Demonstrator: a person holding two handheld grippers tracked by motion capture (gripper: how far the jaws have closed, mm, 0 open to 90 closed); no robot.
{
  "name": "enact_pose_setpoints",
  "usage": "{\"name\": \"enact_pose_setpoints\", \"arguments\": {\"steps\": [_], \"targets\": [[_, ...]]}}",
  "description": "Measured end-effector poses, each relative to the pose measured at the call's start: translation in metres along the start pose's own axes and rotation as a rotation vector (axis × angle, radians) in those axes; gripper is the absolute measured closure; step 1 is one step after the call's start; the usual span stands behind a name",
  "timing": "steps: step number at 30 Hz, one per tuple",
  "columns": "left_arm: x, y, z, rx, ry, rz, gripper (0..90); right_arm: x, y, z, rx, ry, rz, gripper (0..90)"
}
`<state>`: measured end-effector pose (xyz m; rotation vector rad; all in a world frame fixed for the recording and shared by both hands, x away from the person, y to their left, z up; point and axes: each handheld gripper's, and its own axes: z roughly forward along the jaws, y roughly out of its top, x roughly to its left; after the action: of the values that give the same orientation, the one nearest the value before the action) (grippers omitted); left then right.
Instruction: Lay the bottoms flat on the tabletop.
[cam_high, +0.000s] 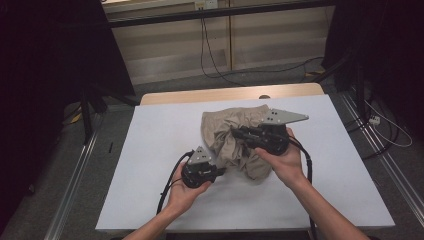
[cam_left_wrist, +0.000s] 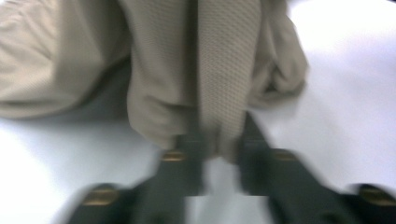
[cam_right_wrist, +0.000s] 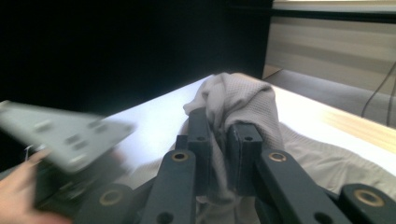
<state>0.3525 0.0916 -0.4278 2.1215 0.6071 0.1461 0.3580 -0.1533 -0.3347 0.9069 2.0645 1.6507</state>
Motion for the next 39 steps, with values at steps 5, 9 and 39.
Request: {"name": "enact_pose_setpoints", "arguments": {"steps": [5, 9, 39], "targets": [[-0.02, -0.002, -0.017, 0.001, -0.11, 0.018, 87.5, -0.014, -0.003, 0.01, -0.002, -0.034, 0.042, 78.7], [-0.027, -0.009, -0.031, -0.007, -0.123, 0.03, 87.2, -0.023, -0.007, 0.02, 0.026, -0.05, 0.049, 80.9], [-0.017, -0.013, 0.031, 0.115, 0.141, 0.1, 58.6, -0.006, -0.115, 0.017, 0.455, -0.086, -0.111, 40.2]]}}
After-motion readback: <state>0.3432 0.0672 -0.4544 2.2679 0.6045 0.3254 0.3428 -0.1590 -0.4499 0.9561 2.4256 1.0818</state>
